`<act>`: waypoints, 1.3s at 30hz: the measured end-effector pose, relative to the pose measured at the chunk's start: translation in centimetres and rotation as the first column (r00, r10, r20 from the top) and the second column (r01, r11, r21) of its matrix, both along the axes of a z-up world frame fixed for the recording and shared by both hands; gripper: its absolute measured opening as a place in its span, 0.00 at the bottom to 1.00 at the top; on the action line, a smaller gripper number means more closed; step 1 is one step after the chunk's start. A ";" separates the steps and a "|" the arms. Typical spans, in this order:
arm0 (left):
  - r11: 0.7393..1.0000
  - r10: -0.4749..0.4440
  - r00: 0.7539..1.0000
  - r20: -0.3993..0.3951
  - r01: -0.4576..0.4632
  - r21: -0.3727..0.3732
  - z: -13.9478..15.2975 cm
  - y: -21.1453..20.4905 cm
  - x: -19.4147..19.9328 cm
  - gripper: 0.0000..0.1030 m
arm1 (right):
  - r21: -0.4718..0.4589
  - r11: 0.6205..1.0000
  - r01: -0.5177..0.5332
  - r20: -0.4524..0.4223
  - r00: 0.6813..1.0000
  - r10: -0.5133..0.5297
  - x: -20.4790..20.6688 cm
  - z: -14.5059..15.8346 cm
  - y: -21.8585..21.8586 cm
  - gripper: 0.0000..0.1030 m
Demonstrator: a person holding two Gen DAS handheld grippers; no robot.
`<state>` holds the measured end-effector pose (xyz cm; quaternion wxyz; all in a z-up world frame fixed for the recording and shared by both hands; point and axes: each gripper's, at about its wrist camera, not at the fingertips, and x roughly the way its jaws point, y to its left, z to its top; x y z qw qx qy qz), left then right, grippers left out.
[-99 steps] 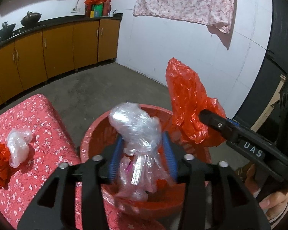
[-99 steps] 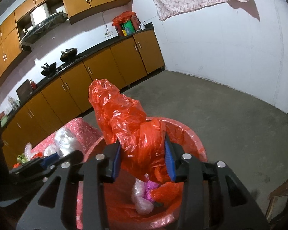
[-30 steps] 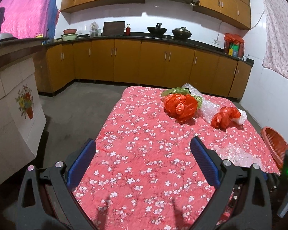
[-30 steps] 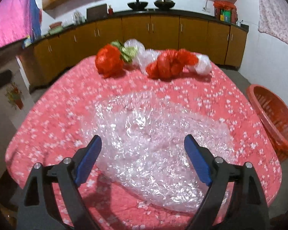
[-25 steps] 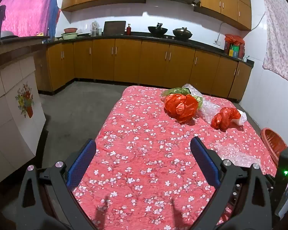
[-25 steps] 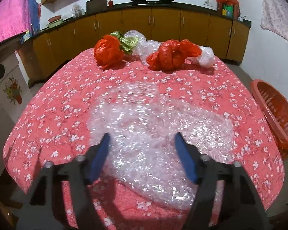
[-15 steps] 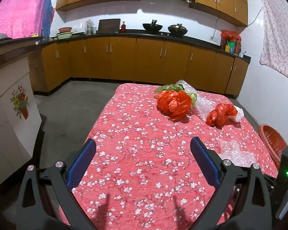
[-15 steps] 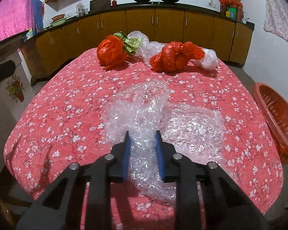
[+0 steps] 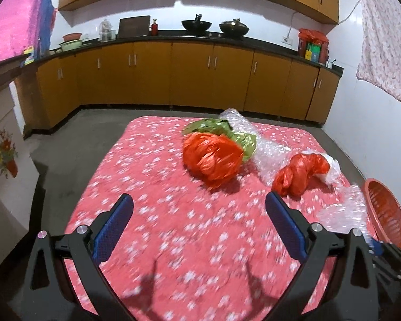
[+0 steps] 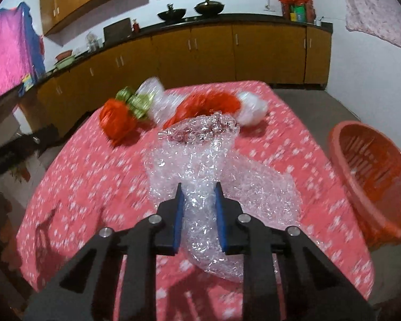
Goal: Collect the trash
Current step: 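Grasp the bubble wrap with the right gripper while the left grasps the orange bag, then lift and carry the bubble wrap in the right gripper over the basket while the left carries the orange bag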
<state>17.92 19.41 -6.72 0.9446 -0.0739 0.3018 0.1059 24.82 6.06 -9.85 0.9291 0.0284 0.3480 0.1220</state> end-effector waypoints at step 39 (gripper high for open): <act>0.988 -0.118 0.992 -0.034 0.114 -0.100 -1.1 -0.3 3.2 0.11 | 0.064 0.998 0.024 0.006 1.000 -0.025 2.8 1.6 -3.6 0.21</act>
